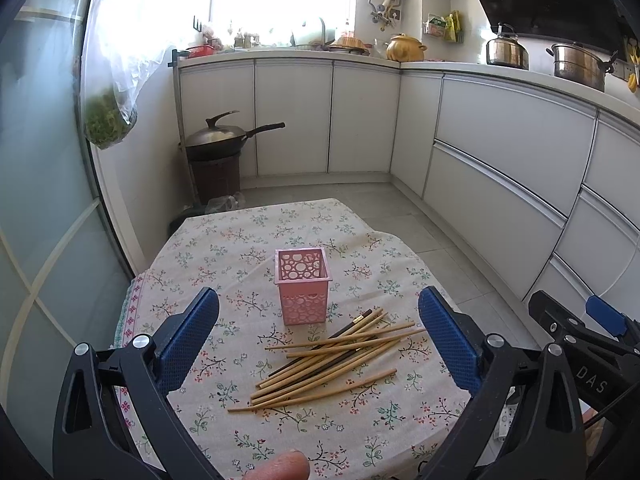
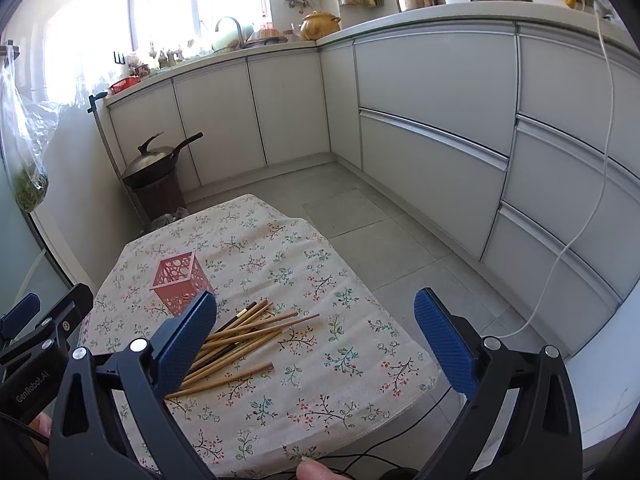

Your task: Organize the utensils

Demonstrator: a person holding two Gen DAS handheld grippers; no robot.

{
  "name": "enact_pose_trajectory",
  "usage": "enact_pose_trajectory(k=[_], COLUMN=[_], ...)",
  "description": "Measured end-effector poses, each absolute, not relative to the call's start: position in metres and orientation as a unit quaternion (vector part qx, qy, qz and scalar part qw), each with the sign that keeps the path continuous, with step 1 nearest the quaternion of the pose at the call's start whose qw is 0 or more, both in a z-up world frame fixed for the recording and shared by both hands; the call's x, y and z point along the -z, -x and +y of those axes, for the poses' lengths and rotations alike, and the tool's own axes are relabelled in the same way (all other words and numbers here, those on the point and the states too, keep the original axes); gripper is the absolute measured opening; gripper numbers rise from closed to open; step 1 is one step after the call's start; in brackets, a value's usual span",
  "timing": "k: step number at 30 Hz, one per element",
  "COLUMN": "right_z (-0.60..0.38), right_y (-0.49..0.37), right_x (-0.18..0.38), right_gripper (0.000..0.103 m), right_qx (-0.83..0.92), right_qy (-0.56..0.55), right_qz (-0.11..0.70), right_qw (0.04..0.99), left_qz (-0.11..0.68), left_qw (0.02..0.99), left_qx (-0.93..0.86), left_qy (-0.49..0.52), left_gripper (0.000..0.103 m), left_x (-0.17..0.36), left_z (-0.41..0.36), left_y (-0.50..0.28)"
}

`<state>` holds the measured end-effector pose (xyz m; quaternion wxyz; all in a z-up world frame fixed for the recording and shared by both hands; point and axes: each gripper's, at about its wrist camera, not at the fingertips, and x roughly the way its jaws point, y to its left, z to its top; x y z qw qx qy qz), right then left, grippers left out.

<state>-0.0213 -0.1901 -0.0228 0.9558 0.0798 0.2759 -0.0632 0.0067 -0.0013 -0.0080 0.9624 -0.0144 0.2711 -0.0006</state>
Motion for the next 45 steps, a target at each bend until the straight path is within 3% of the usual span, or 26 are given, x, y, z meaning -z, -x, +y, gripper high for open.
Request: enact_pose_trajectory(k=[45], right_z=[-0.1915], right_y=[0.0217], right_x=[0.0236], right_gripper=[0.096], right_qx=[0.062], right_qy=[-0.082], right_qz=[0.281], right_qw=[0.954], left_qz=[0.275], left_qw=[0.961], left_qx=[-0.001], left_qy=[0.012], left_gripper=[0.096], left_x=[0.0097], left_z=[-0.0038], left_y=[-0.0087])
